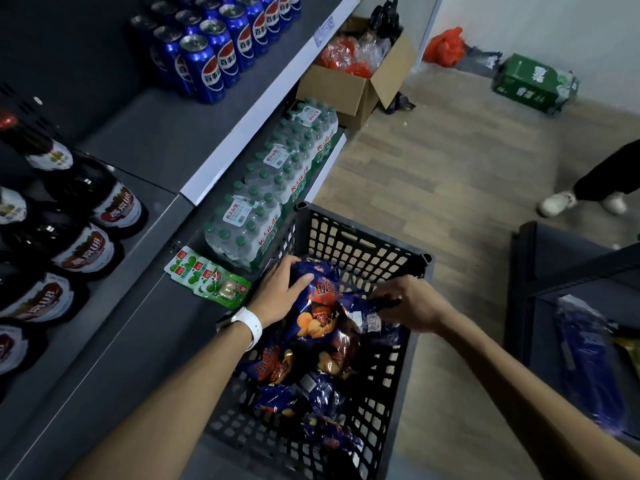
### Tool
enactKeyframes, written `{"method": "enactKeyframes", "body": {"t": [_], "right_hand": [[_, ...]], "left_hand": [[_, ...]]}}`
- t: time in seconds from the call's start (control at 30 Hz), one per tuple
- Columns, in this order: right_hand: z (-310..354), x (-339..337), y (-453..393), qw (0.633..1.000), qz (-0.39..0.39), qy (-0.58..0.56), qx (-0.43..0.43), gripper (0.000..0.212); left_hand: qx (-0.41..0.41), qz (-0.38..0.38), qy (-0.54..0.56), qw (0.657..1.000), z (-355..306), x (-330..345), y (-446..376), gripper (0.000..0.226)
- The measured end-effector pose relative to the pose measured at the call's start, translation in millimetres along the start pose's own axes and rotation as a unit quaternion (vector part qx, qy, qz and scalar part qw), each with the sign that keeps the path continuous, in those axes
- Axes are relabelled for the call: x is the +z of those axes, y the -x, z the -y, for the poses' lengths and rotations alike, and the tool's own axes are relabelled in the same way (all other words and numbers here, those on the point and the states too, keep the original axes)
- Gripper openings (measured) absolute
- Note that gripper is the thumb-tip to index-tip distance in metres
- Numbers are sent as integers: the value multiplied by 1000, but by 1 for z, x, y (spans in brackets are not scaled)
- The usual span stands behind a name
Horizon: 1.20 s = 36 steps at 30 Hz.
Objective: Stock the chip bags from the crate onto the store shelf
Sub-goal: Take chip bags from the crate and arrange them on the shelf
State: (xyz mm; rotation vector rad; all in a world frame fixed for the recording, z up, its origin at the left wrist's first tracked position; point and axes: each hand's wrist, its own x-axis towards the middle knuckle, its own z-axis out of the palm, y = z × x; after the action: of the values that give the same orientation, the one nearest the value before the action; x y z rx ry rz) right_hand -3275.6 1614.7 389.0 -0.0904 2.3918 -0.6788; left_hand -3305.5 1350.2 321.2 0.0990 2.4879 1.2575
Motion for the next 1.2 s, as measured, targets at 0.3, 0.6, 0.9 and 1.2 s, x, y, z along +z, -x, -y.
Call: {"method": "enactKeyframes", "body": {"t": [0.3,0.6,0.9,1.2], "right_hand": [[74,-66,51,848,-115,-514,-59,46],[184,-120,141,778,-175,-542,-266,45],[225,-89,171,883,-164,-241,-369,44],[309,-98,186,870,-337,-207,-292,54]], "left_hand": [[-22,3,157,987,-73,-73,29,26],[-30,-44,178,983,-129,-165,78,29],[-80,-42,380,921,-178,-228,109,32],[25,-59,340,938,-217,-275,154,44]]}}
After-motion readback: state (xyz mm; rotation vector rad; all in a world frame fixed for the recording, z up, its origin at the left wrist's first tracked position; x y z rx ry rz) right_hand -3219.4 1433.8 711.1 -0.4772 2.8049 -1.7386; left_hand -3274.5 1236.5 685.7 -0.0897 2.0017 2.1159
